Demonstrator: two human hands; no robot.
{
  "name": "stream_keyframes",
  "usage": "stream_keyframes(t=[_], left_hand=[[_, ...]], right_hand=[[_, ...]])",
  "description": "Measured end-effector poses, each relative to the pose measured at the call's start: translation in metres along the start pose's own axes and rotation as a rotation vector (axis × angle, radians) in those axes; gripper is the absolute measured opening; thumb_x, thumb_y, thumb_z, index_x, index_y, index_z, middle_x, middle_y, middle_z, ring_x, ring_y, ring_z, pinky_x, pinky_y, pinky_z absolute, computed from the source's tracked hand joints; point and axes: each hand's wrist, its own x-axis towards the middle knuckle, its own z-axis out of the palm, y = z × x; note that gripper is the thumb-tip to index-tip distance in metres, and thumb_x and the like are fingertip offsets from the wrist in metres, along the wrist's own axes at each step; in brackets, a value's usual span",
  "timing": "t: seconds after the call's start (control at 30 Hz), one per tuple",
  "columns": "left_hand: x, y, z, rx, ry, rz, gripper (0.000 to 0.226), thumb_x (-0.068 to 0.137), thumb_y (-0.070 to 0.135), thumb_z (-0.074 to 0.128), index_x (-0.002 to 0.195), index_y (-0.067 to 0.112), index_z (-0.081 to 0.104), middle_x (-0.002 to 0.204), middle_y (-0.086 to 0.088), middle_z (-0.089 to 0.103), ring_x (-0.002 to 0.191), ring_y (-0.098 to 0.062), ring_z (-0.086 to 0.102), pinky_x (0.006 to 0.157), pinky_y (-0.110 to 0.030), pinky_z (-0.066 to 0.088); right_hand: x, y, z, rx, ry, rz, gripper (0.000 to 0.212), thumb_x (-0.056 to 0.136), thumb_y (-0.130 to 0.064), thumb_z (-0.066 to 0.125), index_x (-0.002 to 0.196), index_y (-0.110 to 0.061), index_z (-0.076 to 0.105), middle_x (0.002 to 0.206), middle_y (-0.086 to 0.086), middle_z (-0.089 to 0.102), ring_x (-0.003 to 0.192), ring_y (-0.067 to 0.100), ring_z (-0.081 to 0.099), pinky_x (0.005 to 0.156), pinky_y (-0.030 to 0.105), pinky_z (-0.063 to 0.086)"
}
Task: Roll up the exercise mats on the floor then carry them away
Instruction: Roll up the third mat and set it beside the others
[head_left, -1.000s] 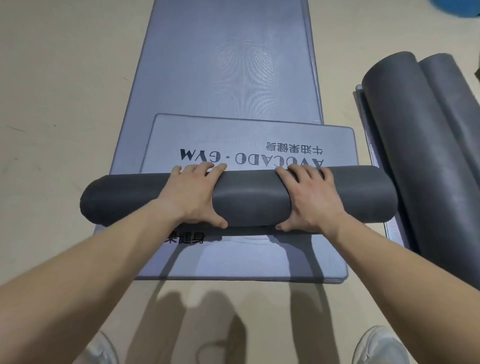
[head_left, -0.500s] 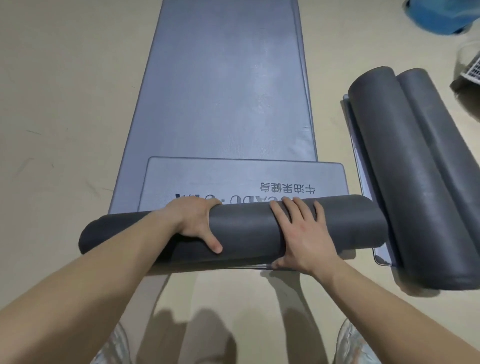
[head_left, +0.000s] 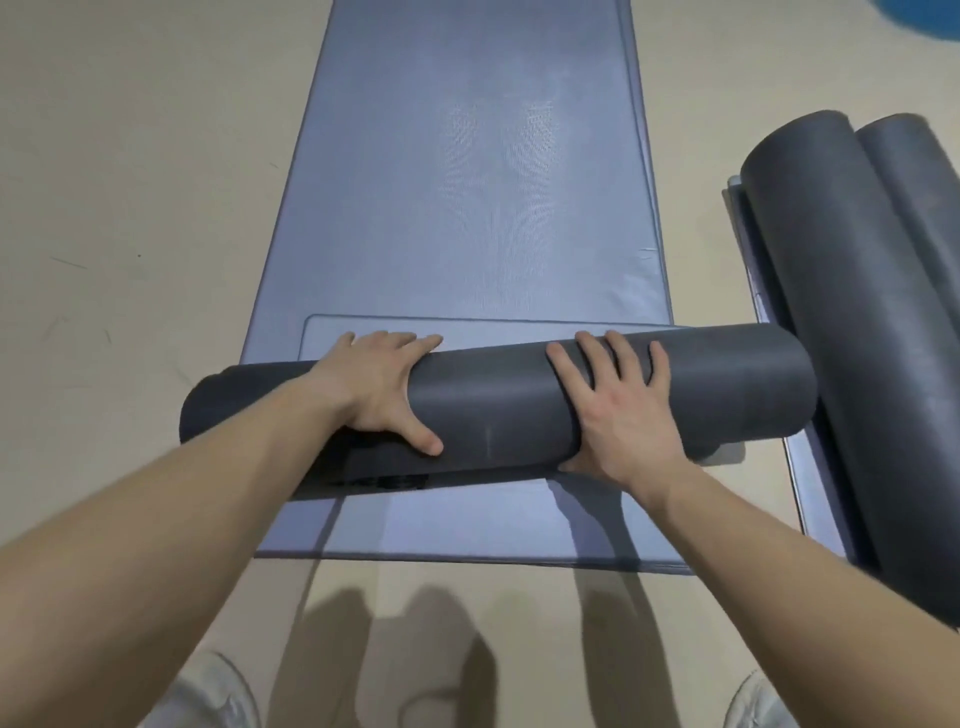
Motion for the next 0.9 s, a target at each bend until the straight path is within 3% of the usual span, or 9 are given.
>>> stream_keyframes(t=[0.13,0.27,0.37,0.47,0.53,0.6,0.7,0.8,0.9], left_hand=[[-0.009,-0.008,0.024,0.157,0.225,-0.015,0.144,0.042,0.098,0.057,0.161,0.032,0.010,0.161,0.000,0.036,0.143,-0.027,0.039,0.118,-0.050,0.030],[0.014,-0.012,0.004,0.133,0.190,-0.017,0.142,0.035,0.097,0.062,0.156,0.033,0.023,0.144,0.002,0.053,0.126,-0.027,0.057,0.103,-0.047,0.047],[0.012,-0.006,0.001,0.155,0.160,-0.029,0.138,0.036,0.095,0.065,0.152,0.031,0.028,0.137,0.003,0.056,0.120,-0.027,0.060,0.092,-0.043,0.051],[0.003,0.008,0.003,0.095,0.081,-0.108,0.128,0.042,0.094,0.067,0.147,0.030,0.035,0.128,0.004,0.059,0.112,-0.027,0.062,0.079,-0.038,0.047],[-0.005,0.027,0.010,-0.009,0.047,-0.184,0.122,0.044,0.096,0.065,0.140,0.027,0.040,0.122,0.003,0.060,0.107,-0.027,0.062,0.082,-0.039,0.050],[-0.017,0.053,0.027,-0.079,0.063,-0.253,0.118,0.046,0.097,0.063,0.136,0.024,0.042,0.118,0.002,0.060,0.105,-0.027,0.063,0.083,-0.039,0.052],[-0.026,0.092,0.044,-0.170,0.075,-0.282,0.113,0.046,0.097,0.061,0.130,0.022,0.048,0.118,0.001,0.062,0.105,-0.027,0.063,0.085,-0.040,0.053],[-0.029,0.113,0.046,-0.296,0.085,-0.242,0.096,0.046,0.096,0.059,0.117,0.031,0.059,0.108,0.008,0.068,0.100,-0.023,0.065,0.086,-0.039,0.054],[-0.031,0.120,0.048,-0.405,0.056,-0.208,0.079,0.052,0.092,0.063,0.112,0.040,0.062,0.099,0.016,0.069,0.098,-0.019,0.066,0.089,-0.038,0.054]], right_hand=[[0.063,0.025,-0.035,0.064,-0.186,-0.087,0.145,0.039,-0.082,0.081,0.157,-0.035,0.011,0.157,0.001,0.032,0.144,0.031,0.031,0.118,0.063,0.017],[0.085,0.031,-0.047,0.102,-0.269,-0.083,0.145,0.037,-0.080,0.084,0.157,-0.040,0.012,0.155,-0.001,0.035,0.142,0.029,0.035,0.119,0.062,0.016],[0.058,0.033,-0.035,0.154,-0.136,-0.015,0.136,0.047,-0.081,0.081,0.159,-0.039,0.016,0.161,-0.001,0.029,0.150,0.026,0.025,0.123,0.058,0.009],[0.011,0.029,-0.008,0.204,0.148,0.171,0.098,0.076,-0.065,0.073,0.157,-0.028,0.033,0.162,0.009,0.033,0.148,0.035,0.030,0.118,0.059,0.027],[-0.016,0.020,0.005,0.395,0.210,0.392,0.067,0.094,-0.043,0.060,0.154,-0.020,0.040,0.154,0.017,0.042,0.137,0.042,0.043,0.107,0.056,0.040],[-0.035,0.008,0.007,0.765,0.004,0.570,0.058,0.105,-0.041,0.047,0.158,-0.018,0.035,0.150,0.016,0.049,0.135,0.040,0.048,0.106,0.047,0.041],[-0.051,-0.015,0.002,1.295,-0.292,0.556,0.059,0.105,-0.054,0.042,0.158,-0.029,0.035,0.147,0.001,0.057,0.133,0.026,0.055,0.104,0.039,0.043],[-0.051,-0.014,-0.001,1.586,-0.276,0.696,0.047,0.101,-0.058,0.050,0.141,-0.033,0.050,0.133,-0.003,0.064,0.106,0.020,0.066,0.081,0.037,0.054],[-0.056,-0.002,-0.001,1.646,-0.234,0.715,0.041,0.101,-0.047,0.056,0.140,-0.035,0.049,0.135,-0.006,0.063,0.112,0.018,0.064,0.081,0.032,0.052]])
